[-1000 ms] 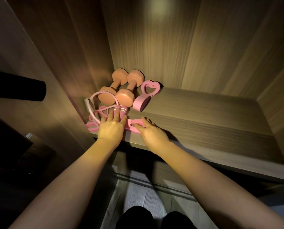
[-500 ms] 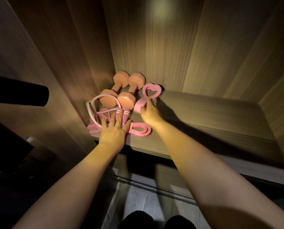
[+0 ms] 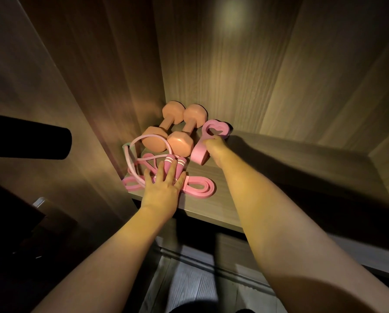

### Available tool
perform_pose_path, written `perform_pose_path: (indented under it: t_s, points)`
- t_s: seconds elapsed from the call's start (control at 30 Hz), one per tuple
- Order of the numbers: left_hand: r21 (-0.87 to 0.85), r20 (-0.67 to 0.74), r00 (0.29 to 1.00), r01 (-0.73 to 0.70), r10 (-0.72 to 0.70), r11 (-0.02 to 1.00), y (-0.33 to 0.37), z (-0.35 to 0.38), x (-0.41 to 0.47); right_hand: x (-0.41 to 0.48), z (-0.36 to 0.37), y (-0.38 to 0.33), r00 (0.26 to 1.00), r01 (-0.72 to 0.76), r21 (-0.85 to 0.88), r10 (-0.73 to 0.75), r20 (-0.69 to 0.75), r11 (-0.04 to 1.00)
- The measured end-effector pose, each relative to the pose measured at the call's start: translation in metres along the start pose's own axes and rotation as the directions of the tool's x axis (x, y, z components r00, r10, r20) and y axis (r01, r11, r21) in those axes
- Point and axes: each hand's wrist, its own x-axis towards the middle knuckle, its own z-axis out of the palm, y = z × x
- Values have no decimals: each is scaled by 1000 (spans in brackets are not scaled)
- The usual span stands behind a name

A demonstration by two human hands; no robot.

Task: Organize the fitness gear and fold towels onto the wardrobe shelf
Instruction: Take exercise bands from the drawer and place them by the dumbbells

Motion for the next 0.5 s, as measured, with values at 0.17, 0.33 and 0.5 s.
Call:
perform_pose_path:
  t_s: [0.17,0.33,0.5]
  points:
    - [5,36,999,3,-3,1000,-1,-2,2,0,-4,5,1000,26,-2,-26,9,1000]
    - [28,87,996,5,-8,1000,3,-12,-1,-27,-26,22,974,220,-244,-200,102,945]
    - [-10,132,991,18,-16,1000,7,-31,-4,-61,-67,57,920,378,-759,-310,242,531]
